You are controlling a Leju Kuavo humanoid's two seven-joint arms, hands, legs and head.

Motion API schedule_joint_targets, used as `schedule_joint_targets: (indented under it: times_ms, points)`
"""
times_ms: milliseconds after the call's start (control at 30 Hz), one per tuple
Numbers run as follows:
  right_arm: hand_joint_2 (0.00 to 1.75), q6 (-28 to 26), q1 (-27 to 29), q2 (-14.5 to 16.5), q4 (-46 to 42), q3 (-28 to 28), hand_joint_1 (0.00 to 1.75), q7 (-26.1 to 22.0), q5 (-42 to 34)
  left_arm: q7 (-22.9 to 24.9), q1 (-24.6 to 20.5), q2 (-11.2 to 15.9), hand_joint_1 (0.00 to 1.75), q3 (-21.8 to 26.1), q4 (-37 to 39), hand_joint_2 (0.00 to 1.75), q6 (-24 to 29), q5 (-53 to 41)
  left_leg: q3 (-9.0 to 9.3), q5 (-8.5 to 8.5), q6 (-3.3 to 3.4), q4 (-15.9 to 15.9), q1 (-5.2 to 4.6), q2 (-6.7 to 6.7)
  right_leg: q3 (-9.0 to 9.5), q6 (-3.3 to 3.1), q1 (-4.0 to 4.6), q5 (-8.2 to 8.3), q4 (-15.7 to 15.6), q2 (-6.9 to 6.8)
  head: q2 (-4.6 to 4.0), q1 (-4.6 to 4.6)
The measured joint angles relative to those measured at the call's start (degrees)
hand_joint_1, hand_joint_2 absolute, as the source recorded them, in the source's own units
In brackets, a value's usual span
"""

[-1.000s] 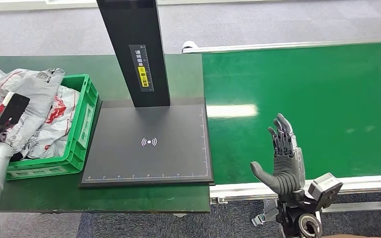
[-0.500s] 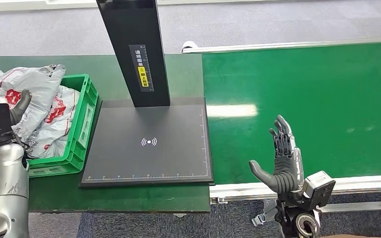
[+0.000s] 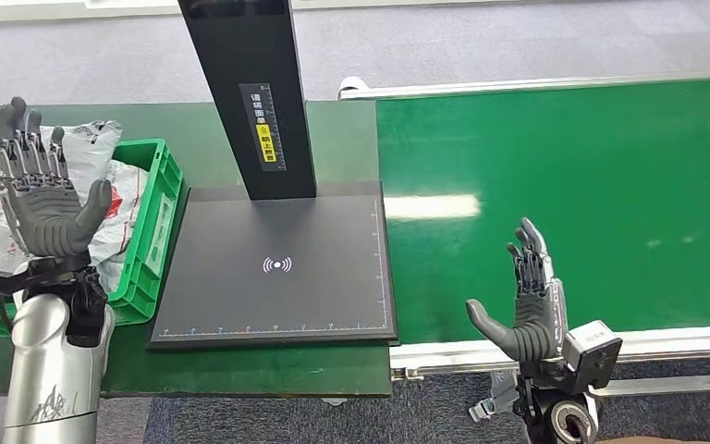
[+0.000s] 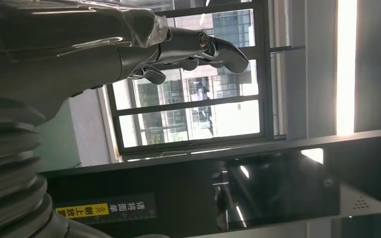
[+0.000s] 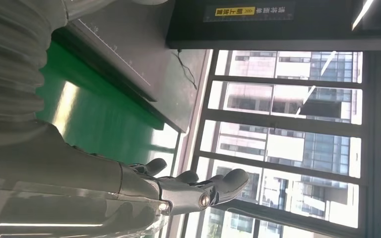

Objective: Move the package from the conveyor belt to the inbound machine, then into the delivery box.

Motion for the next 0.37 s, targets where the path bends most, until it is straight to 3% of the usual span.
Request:
schedule_joint_targets:
  times_ms: [367]
  points:
    - [1.75, 0.3, -0.01, 0.03, 0.1, 0.0, 0.0, 0.2, 0.18, 0.4, 2.32, -1.4, 0.0, -2.1, -2.91, 1.75, -1.37, -1.39, -0.01, -0.01, 0.0, 0.0, -0.02, -0.01, 0.02, 0.01, -0.02, 0.0, 0.0, 0.0, 0.01, -0.01]
